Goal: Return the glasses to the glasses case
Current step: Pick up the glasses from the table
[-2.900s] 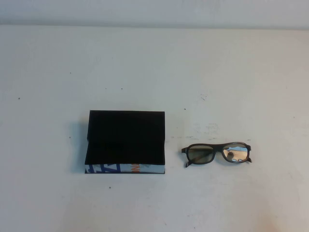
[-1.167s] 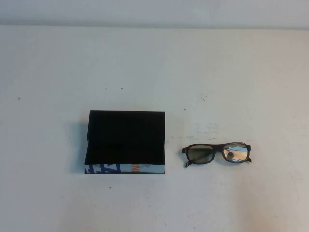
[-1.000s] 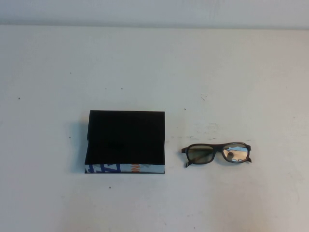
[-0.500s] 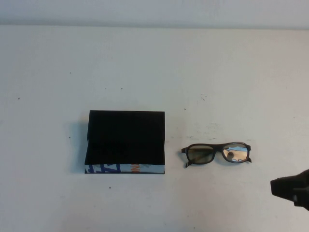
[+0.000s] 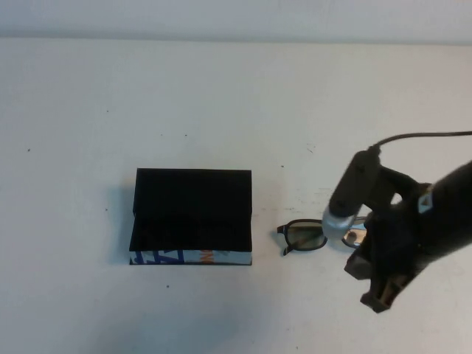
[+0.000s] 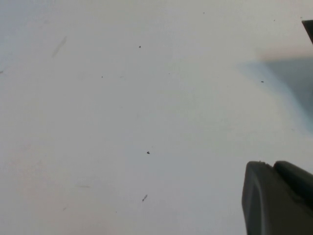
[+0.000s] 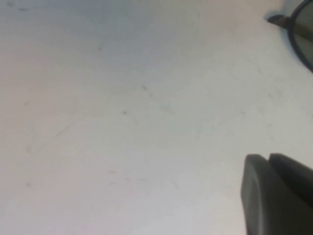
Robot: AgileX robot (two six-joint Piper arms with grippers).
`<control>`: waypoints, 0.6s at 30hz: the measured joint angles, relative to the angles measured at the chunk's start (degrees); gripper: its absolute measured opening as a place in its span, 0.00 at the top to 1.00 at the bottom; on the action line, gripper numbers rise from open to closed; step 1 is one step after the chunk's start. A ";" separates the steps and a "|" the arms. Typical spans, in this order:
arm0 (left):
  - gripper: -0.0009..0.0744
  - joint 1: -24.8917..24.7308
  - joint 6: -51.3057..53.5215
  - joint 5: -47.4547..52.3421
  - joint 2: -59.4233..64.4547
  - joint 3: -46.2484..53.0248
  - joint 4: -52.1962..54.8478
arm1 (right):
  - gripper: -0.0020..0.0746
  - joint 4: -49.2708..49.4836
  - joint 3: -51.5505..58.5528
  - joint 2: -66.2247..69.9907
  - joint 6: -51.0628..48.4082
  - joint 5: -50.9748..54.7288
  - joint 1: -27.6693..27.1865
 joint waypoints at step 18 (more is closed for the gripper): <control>0.99 0.00 0.00 0.00 0.00 0.00 0.00 | 0.54 -6.82 -19.21 22.64 -27.79 3.54 -4.54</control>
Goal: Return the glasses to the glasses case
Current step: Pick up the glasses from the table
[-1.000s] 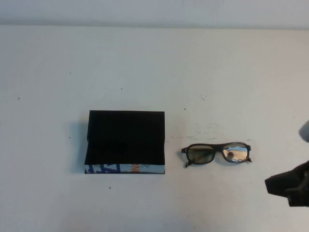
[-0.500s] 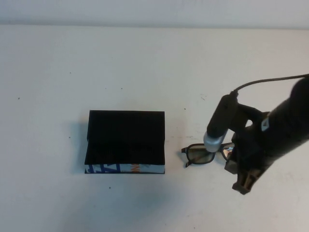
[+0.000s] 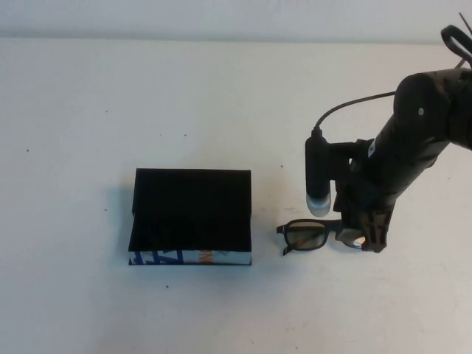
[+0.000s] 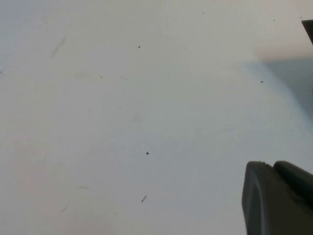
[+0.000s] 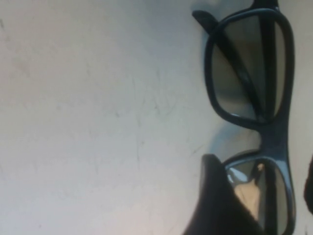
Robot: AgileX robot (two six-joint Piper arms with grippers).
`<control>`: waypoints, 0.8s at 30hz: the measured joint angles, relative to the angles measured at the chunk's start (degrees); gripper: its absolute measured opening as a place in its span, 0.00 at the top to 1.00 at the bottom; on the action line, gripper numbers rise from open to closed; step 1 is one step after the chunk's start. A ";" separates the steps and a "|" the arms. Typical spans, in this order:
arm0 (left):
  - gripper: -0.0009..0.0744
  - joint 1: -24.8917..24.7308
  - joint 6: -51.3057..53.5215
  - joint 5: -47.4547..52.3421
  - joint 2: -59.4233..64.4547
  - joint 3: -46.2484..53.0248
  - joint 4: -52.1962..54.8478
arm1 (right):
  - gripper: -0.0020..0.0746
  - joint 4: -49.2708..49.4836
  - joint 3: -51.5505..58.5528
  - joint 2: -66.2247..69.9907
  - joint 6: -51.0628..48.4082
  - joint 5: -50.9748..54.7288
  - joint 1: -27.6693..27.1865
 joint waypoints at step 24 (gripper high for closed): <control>0.99 0.00 0.00 0.00 0.00 0.00 0.00 | 0.51 0.19 -9.76 12.55 -6.36 4.31 -1.46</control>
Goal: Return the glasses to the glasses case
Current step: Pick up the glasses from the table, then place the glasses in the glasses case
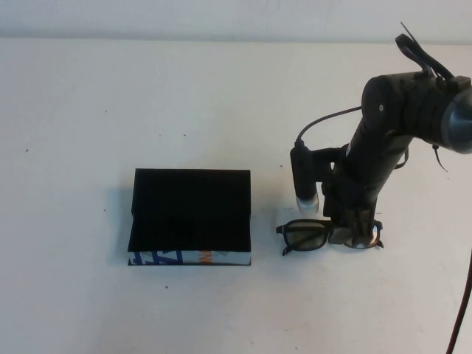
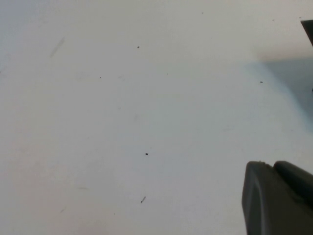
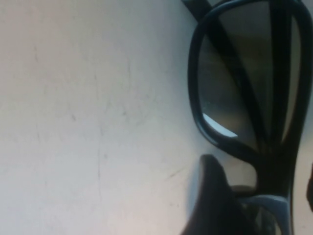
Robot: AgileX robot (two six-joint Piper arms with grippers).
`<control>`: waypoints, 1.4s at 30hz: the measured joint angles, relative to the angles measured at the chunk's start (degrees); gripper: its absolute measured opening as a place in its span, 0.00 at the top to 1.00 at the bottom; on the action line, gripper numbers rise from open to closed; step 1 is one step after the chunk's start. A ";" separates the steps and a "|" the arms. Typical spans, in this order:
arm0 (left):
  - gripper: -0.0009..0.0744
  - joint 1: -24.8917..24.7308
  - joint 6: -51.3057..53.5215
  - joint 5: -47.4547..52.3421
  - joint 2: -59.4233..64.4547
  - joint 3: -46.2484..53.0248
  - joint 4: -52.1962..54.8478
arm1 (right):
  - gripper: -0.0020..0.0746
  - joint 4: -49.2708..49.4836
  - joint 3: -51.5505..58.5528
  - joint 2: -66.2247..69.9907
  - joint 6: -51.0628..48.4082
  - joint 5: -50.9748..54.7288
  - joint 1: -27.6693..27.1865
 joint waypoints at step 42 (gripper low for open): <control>0.99 0.00 0.00 0.00 0.00 0.00 0.00 | 0.89 -0.13 -22.34 3.23 21.31 10.57 20.17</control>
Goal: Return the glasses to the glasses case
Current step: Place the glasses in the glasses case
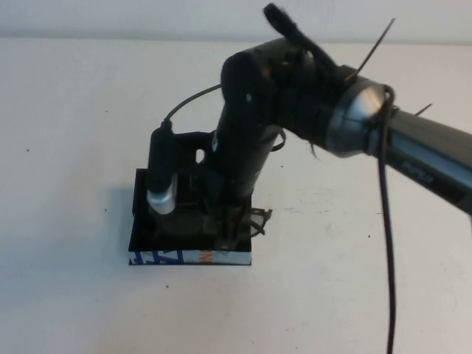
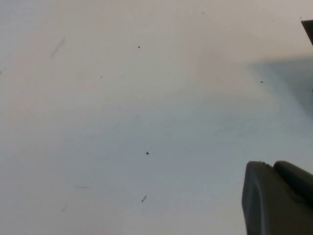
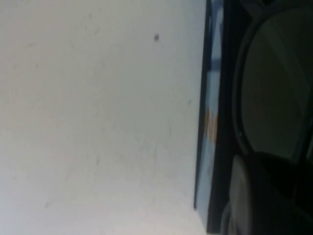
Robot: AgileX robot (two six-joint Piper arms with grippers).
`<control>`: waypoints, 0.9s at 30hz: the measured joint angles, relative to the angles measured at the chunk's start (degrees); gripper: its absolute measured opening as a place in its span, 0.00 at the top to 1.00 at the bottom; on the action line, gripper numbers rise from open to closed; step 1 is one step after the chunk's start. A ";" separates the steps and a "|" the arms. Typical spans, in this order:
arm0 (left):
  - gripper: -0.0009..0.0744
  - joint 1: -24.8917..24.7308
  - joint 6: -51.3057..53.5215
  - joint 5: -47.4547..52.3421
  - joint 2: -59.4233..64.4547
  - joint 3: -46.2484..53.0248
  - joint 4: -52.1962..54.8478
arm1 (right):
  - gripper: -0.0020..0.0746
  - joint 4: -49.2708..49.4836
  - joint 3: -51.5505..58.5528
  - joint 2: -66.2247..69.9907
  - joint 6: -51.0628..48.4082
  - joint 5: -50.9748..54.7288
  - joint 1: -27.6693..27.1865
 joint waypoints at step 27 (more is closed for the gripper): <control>0.99 0.00 0.00 0.00 0.00 0.00 0.00 | 0.89 -2.29 -10.71 13.59 0.65 0.10 2.91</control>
